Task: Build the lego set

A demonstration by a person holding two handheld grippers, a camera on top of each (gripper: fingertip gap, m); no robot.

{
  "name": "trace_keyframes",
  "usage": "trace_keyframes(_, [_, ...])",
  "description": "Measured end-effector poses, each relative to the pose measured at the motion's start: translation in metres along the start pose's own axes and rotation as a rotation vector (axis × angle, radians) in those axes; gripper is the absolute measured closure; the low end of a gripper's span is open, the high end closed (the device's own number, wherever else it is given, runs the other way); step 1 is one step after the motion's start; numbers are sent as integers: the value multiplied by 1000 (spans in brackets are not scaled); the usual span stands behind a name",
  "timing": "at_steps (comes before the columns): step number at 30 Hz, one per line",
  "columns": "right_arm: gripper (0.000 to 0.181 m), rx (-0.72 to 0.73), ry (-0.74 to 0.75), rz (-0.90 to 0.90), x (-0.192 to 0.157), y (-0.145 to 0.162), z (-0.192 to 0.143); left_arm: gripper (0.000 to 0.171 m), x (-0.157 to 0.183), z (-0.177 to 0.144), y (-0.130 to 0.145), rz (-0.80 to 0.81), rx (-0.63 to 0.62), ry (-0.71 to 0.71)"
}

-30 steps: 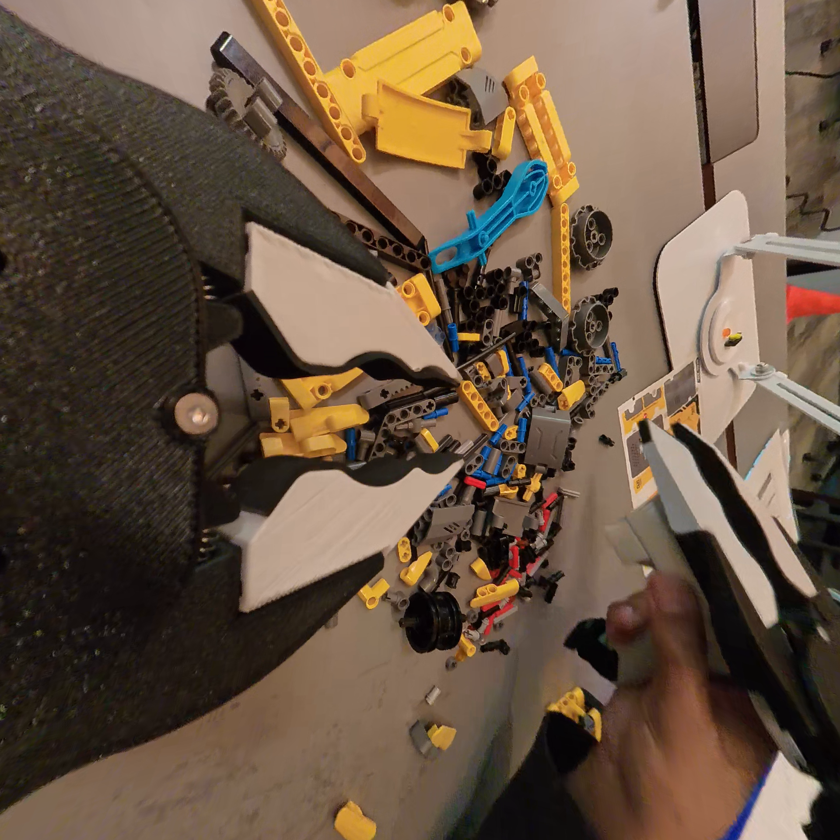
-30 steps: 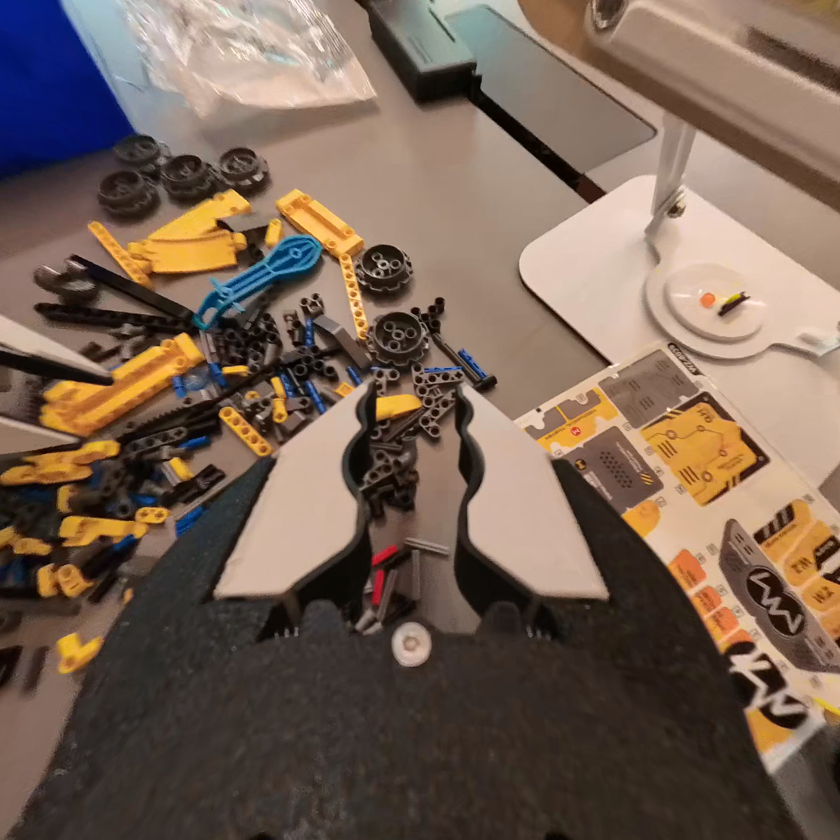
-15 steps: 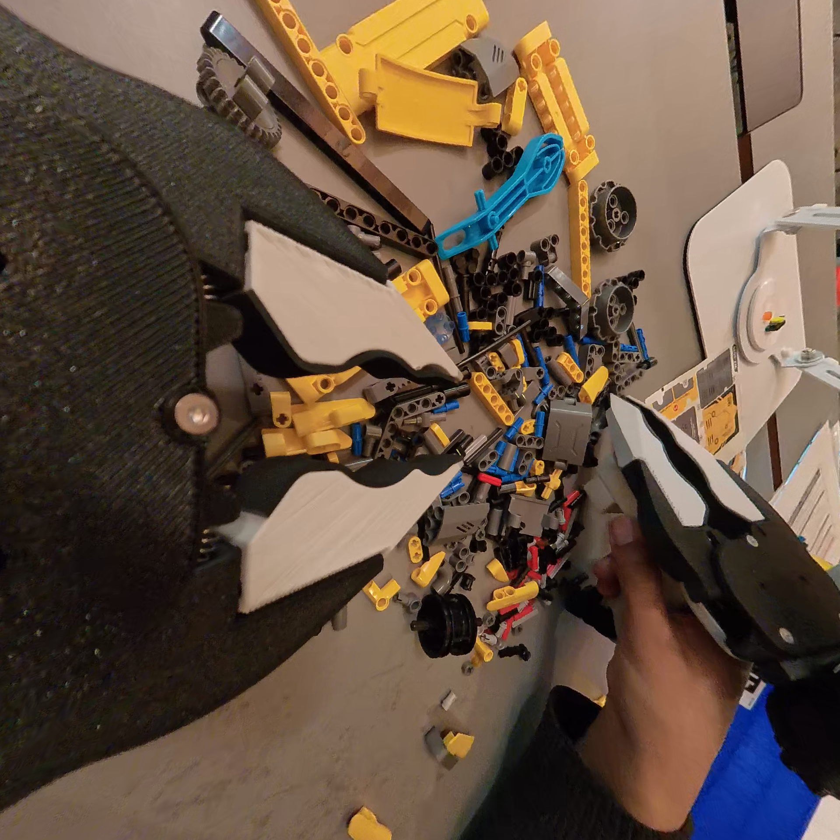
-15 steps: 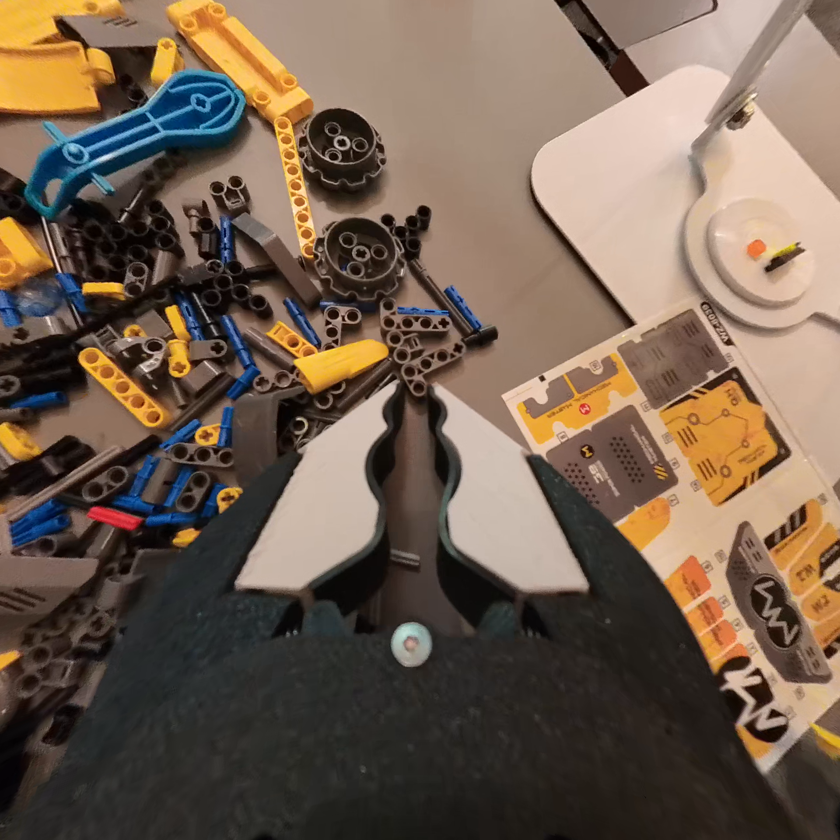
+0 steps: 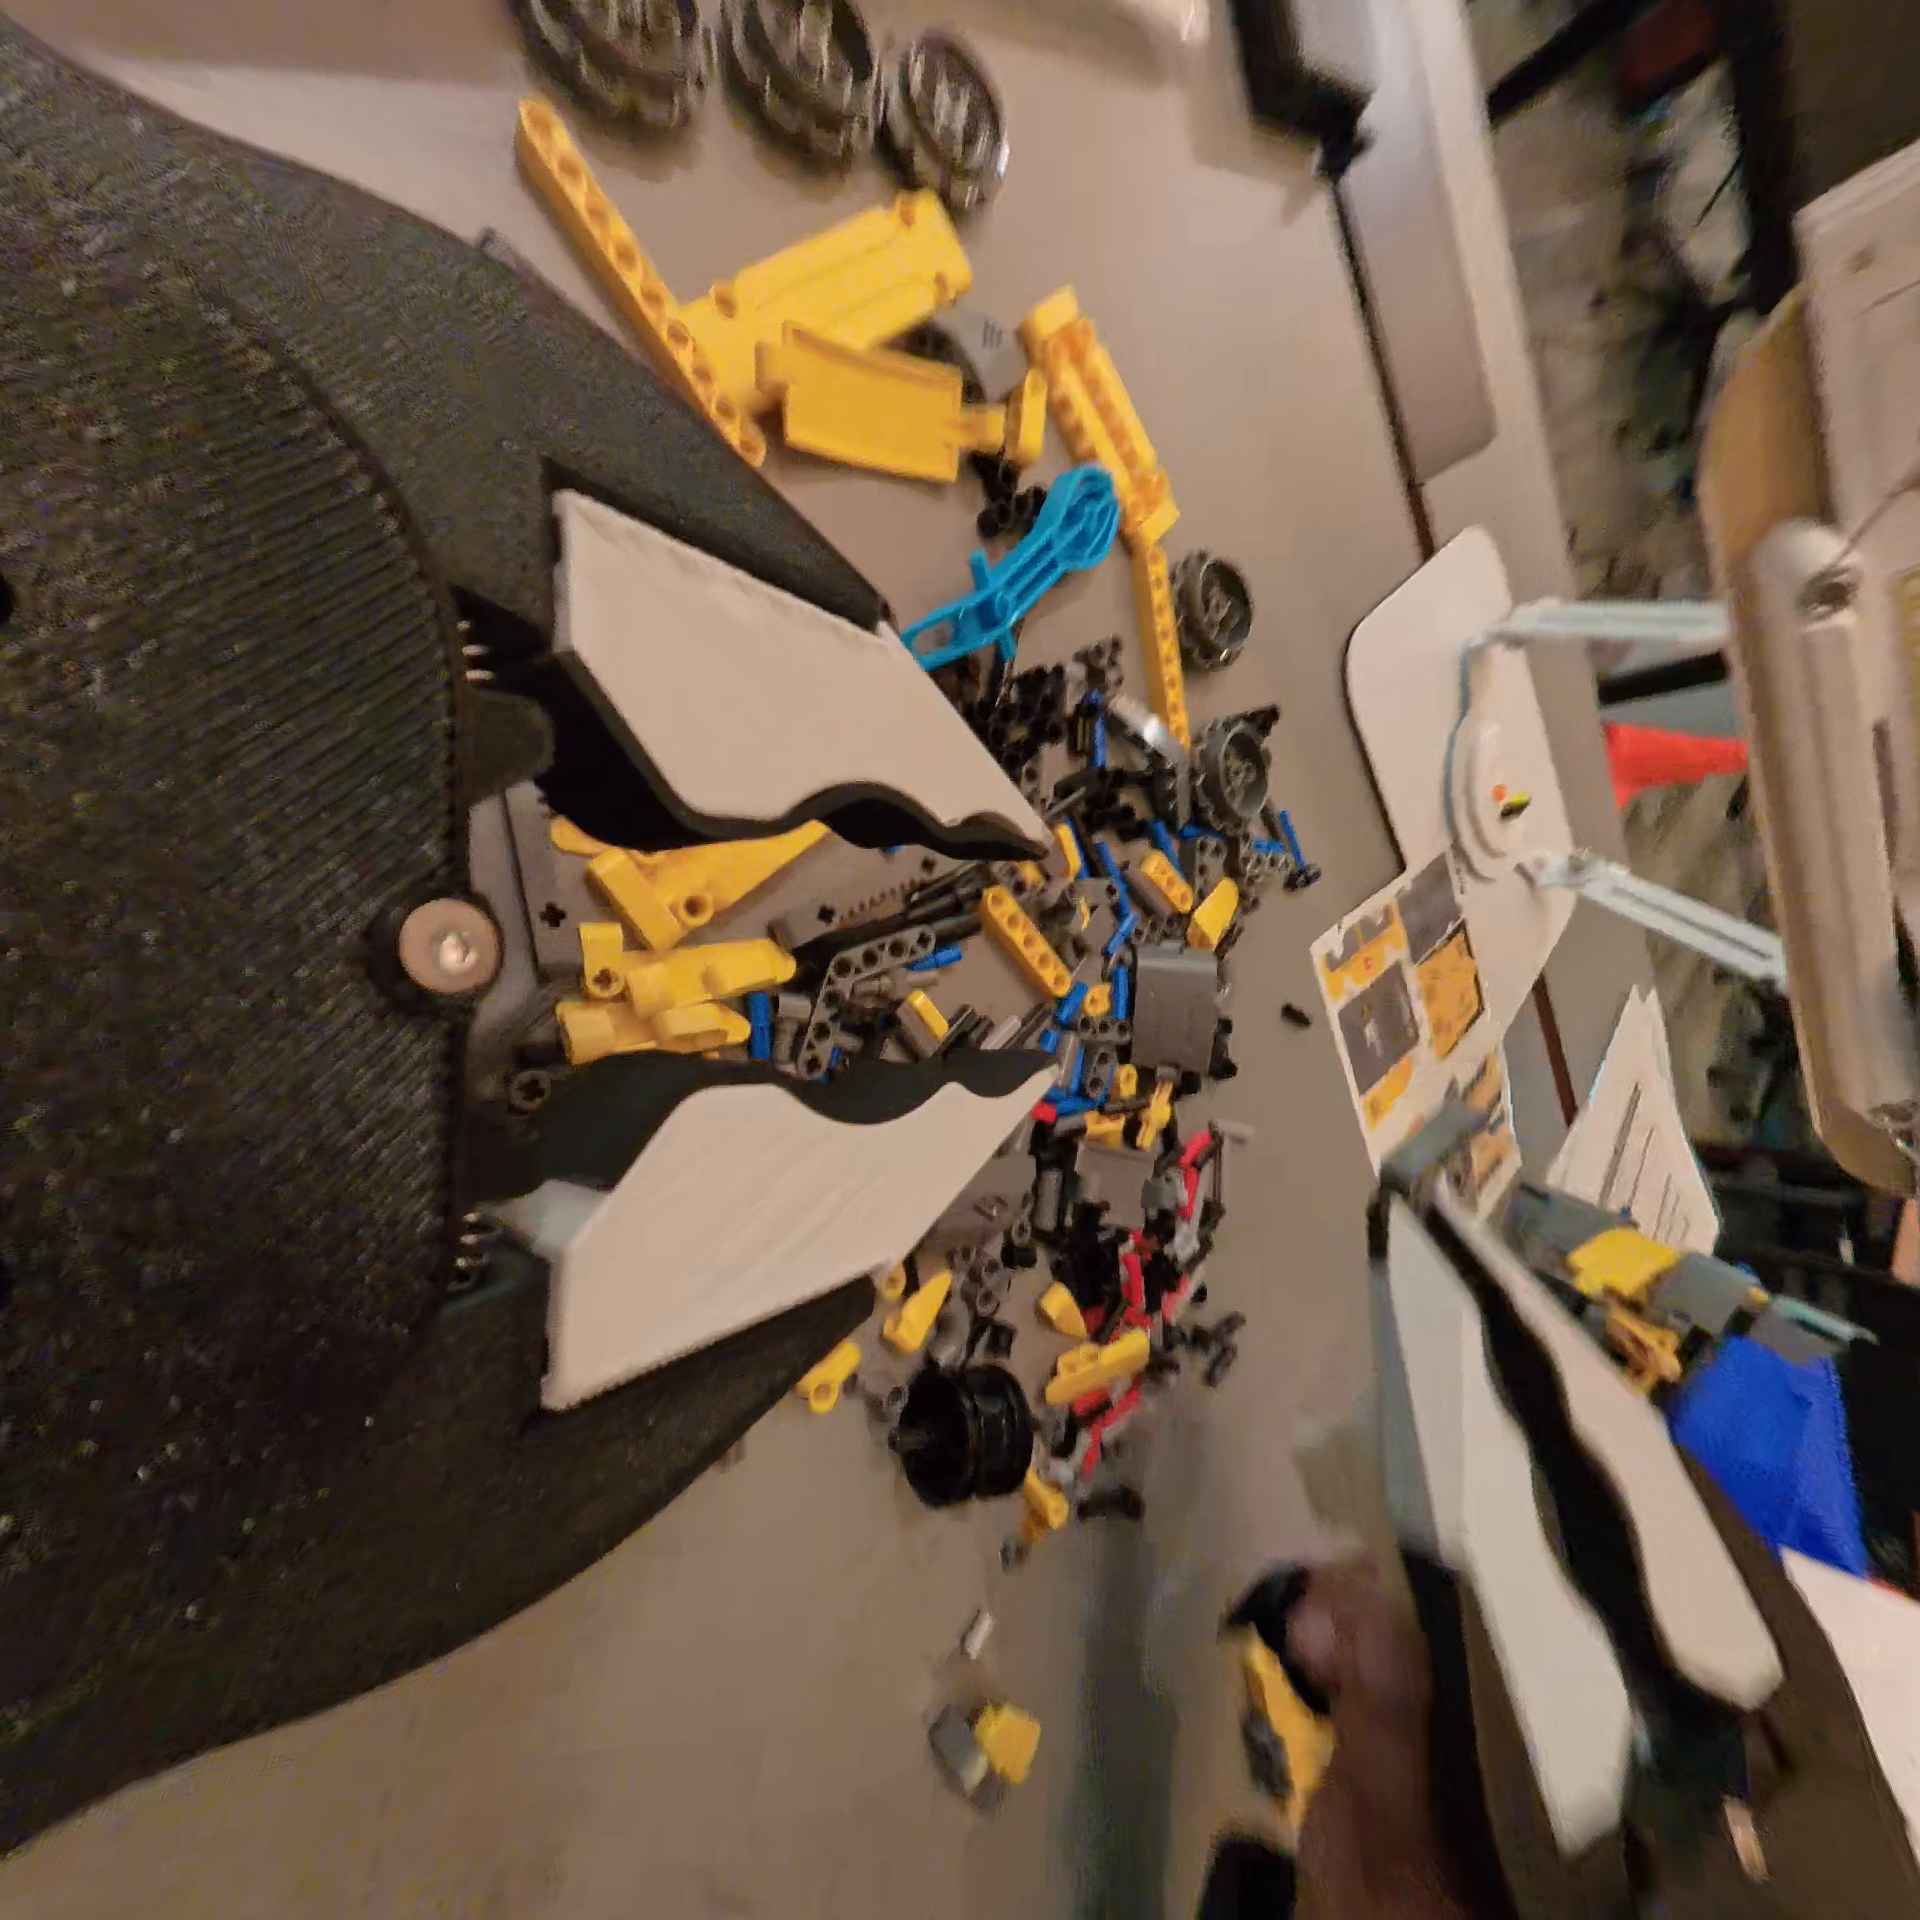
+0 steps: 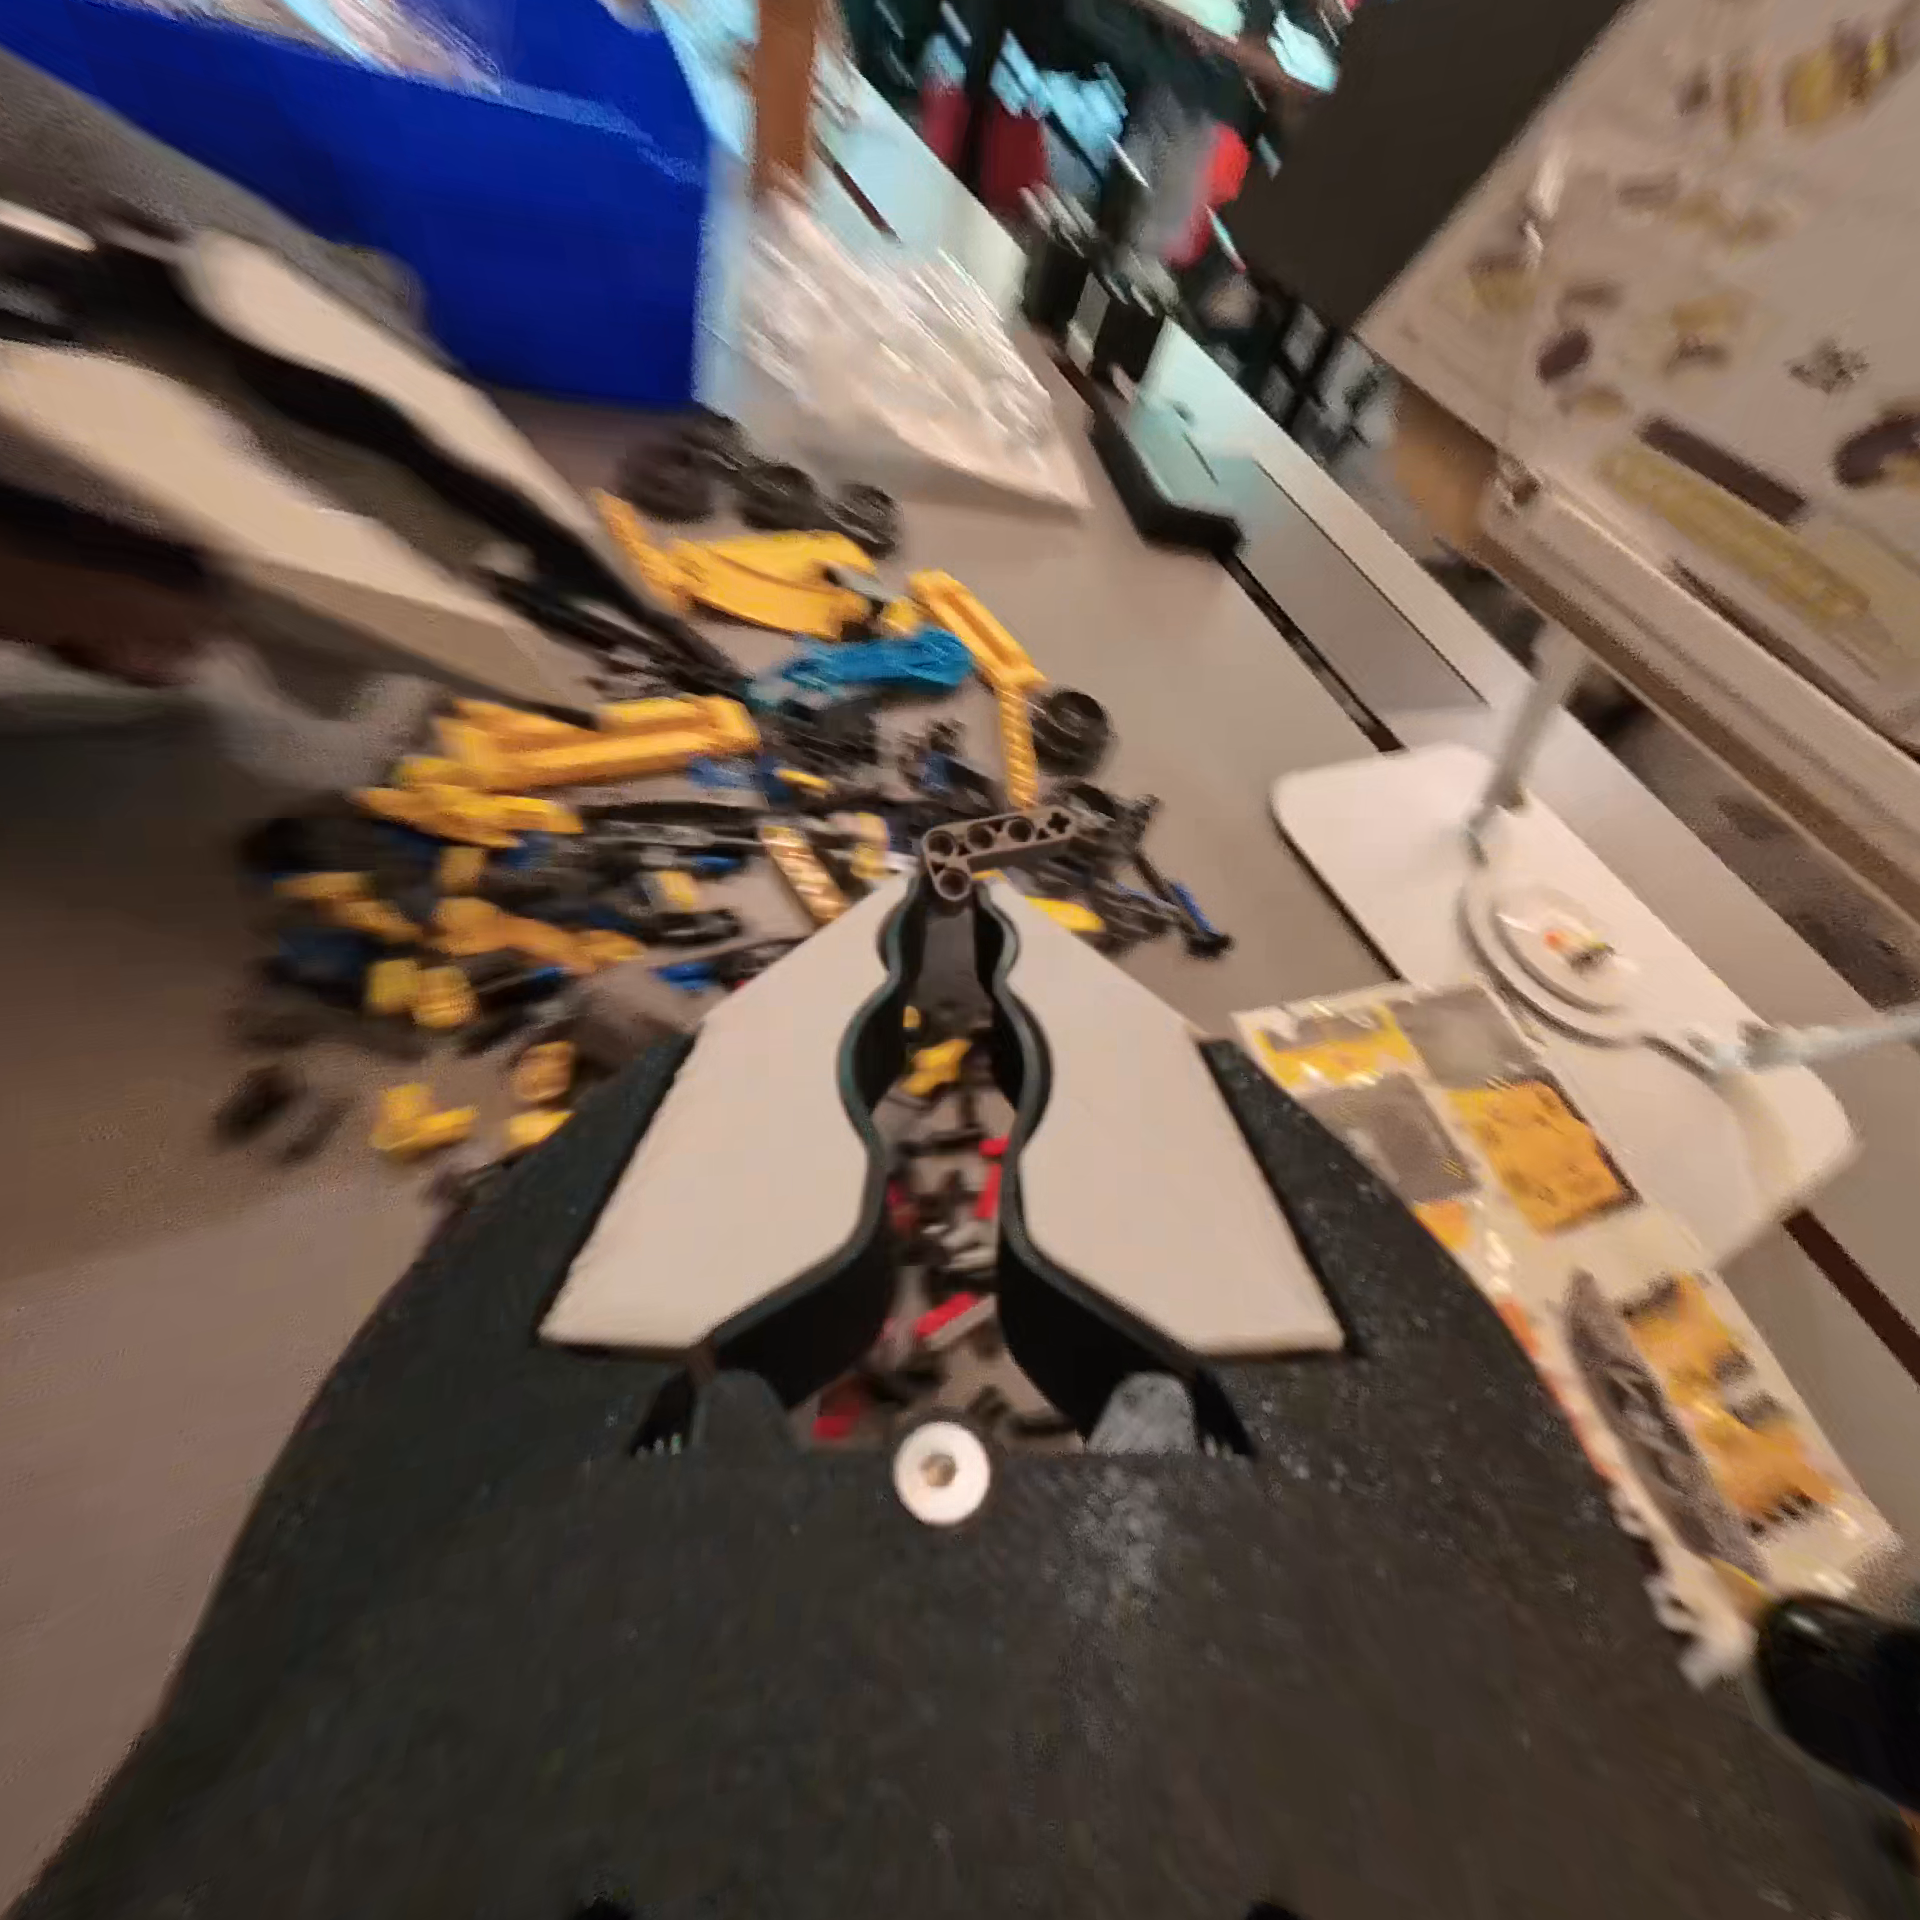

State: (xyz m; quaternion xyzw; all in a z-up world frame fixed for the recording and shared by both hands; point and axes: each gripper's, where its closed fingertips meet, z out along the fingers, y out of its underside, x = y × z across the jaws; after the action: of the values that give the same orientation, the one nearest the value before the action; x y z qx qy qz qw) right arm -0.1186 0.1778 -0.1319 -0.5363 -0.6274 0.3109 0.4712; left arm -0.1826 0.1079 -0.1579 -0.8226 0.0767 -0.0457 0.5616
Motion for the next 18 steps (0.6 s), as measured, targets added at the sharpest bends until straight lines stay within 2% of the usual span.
trace_keyframes(2, [174,149,-121,33,-29,-14,-31,135,4,0,-7,107,16,-70])
trace_keyframes(5, [174,257,-195,72,-49,-17,-69,134,36,0,-22,195,82,-34])
trace_keyframes(7, [174,258,-210,48,-58,-6,-85,134,71,-3,-40,170,181,77])
trace_keyframes(10, [174,250,-238,-5,-69,11,-102,133,133,-7,-68,43,332,331])
trace_keyframes(11, [174,249,-247,-17,-72,15,-106,133,150,-4,-70,11,335,401])
trace_keyframes(13, [174,244,-254,-13,-71,20,-113,132,174,7,-63,-1,259,505])
trace_keyframes(15, [174,247,-245,18,-64,22,-121,134,177,18,-53,36,194,492])
trace_keyframes(18, [174,269,-230,70,-54,20,-131,135,167,20,-47,39,189,454])
